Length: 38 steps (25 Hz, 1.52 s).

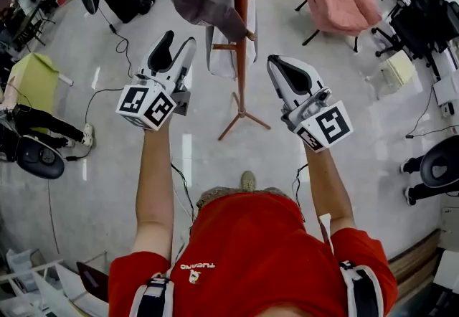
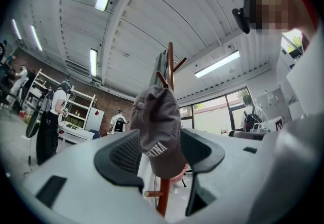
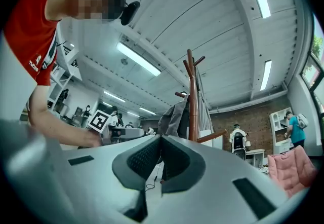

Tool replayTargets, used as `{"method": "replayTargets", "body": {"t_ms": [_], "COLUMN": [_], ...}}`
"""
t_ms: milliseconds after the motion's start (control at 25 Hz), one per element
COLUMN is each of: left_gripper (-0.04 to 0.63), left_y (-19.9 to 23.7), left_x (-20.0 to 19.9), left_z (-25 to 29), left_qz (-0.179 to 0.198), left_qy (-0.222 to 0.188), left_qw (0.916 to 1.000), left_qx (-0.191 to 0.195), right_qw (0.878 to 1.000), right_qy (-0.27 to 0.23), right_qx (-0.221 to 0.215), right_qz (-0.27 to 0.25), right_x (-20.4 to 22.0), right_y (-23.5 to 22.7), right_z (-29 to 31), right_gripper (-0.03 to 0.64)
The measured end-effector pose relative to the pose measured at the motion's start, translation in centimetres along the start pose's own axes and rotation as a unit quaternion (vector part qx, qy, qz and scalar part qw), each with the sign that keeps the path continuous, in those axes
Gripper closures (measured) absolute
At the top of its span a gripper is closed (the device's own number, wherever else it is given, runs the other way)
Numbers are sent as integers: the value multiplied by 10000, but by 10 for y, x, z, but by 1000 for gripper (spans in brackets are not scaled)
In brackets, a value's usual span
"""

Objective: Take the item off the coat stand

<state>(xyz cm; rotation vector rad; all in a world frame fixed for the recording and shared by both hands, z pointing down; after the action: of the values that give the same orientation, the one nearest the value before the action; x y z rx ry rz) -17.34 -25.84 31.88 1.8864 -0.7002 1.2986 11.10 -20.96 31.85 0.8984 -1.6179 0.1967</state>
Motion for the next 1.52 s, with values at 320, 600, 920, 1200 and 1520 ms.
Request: {"method": "replayTargets", "body": {"t_ms": [320,600,920,1200,1520], "left_gripper": [278,264,399,575,577], "left_y": [52,68,64,57,51], "left_x": [-3,0,-8,-31,-87], "left_z": [39,69,98,95,77], "left_qz": [-445,-688,-556,-399,-395], "left_qy": [117,291,321,-64,-598], "left_qw": [9987,9930,9885,9919,9937], "left_qx": [222,911,1368,1207,867], "right_qw": [9999,9996,9986,9981,9987], "right_qy": [122,265,392,368,230], "right_qx": [-51,119,357,497,465], "right_qz": [56,8,-39,-33,-18], "right_x": [22,30,28,29,24], "right_y": [-20,-28,-32,-38,-33], "right_z": [15,27,39,39,46], "right_gripper": [594,594,594,593,594]}}
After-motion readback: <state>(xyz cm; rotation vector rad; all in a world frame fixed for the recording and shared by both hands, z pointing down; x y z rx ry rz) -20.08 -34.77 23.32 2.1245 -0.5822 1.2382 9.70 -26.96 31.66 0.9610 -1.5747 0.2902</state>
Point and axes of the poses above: the fingertips, and each gripper's own axes: z forward along the fingers, y to its left, x out of its underside, the point moved 8 cm from there along -z, backward along the fingers, and after that the axes turned 10 degrees about -z, right-handed, at the moved point
